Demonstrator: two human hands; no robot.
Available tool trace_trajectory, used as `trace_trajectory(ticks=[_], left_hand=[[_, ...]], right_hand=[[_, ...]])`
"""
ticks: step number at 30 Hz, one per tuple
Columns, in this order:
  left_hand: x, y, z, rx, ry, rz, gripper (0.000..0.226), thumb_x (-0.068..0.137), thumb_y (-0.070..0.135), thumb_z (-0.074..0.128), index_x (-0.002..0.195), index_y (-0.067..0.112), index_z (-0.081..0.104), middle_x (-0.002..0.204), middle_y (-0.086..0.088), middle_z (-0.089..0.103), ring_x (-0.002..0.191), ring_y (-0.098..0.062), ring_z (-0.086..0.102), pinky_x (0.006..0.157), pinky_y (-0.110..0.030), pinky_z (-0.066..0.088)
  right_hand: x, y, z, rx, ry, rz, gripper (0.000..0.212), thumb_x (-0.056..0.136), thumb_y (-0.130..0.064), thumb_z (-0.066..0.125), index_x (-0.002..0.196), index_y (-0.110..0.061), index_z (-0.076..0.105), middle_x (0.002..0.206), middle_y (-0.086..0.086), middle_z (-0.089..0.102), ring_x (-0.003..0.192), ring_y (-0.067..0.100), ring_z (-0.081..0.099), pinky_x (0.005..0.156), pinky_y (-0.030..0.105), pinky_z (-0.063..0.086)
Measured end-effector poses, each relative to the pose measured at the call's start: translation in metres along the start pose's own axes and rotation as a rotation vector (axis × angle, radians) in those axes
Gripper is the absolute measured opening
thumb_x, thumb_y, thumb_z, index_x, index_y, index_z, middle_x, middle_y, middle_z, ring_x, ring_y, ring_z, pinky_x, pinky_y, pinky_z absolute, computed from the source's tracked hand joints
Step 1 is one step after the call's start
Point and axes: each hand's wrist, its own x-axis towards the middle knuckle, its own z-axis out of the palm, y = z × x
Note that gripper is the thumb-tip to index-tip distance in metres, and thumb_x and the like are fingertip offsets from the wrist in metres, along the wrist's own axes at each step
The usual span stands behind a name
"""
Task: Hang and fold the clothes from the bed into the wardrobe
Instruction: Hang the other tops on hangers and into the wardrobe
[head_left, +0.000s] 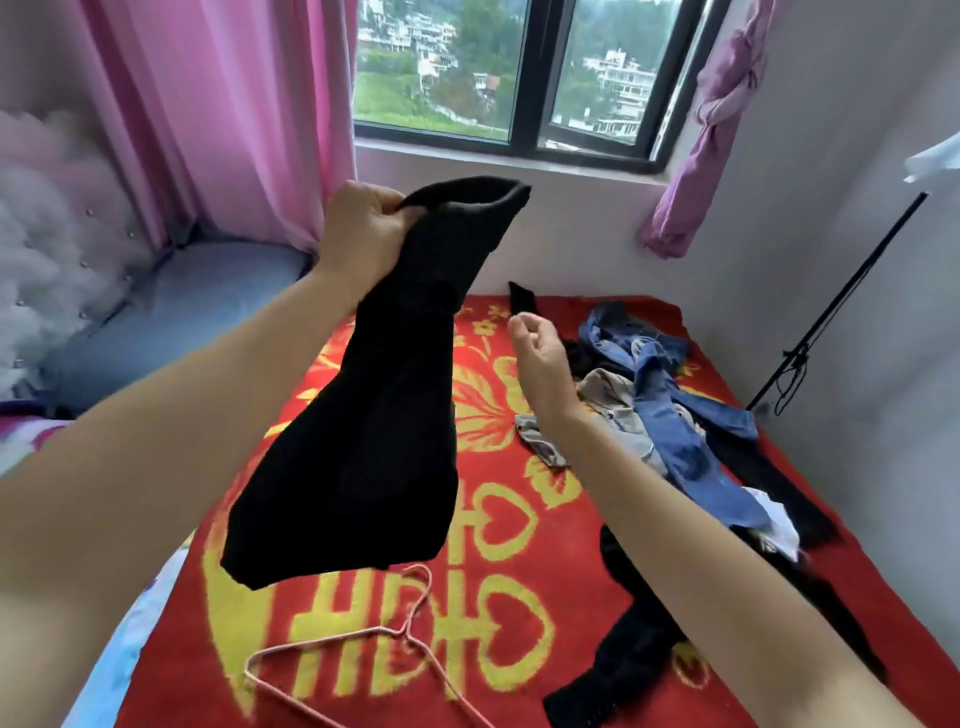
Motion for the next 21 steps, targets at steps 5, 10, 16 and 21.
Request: trace_trajectory(ticks=[5, 10, 16, 21], left_hand=[[0.014, 0.015, 0.005, 0.130, 0.122, -0.024, 0.028, 0.090, 0.017, 0.060, 0.088, -0.010, 0.068, 0.055, -0.013, 0.059, 0.052, -0.008, 0.031, 0.058, -0.029, 0.030], [0.028, 0.029, 0.001, 0.175, 0.190, -0.060, 0.025, 0.090, 0.020, 0.061, 0.091, -0.004, 0.070, 0.059, 0.004, 0.066, 0.061, -0.018, 0.053, 0.065, -0.030, 0.037], [0.038, 0.017, -0.019, 0.142, 0.252, -0.146, 0.022, 0.089, 0.019, 0.060, 0.071, 0.006, 0.063, 0.049, 0.005, 0.034, 0.056, -0.019, 0.033, 0.057, -0.025, 0.033], [0.038, -0.023, -0.059, 0.165, 0.257, -0.257, 0.028, 0.090, 0.021, 0.059, 0.071, 0.000, 0.062, 0.050, 0.005, 0.037, 0.057, -0.021, 0.033, 0.057, -0.033, 0.039]], right_hand=[[-0.036, 0.053, 0.035, -0.250, -0.185, 0.130, 0.070, 0.091, -0.049, 0.050, 0.146, -0.014, 0.025, 0.145, 0.011, 0.030, 0.136, 0.026, 0.028, 0.110, 0.041, 0.029], [-0.058, 0.037, 0.056, -0.160, -0.255, 0.004, 0.089, 0.082, -0.053, 0.061, 0.149, -0.018, 0.013, 0.150, 0.004, 0.023, 0.140, 0.019, 0.020, 0.114, 0.037, 0.026], [-0.016, 0.056, 0.028, -0.629, -0.128, -0.016, 0.023, 0.089, -0.030, 0.059, 0.099, -0.010, 0.061, 0.099, 0.009, 0.062, 0.094, 0.025, 0.059, 0.072, 0.032, 0.045], [0.052, 0.050, -0.066, -0.129, -0.020, 0.143, 0.021, 0.078, -0.007, 0.073, 0.061, -0.004, 0.061, 0.052, -0.001, 0.055, 0.051, 0.012, 0.049, 0.056, 0.025, 0.037]])
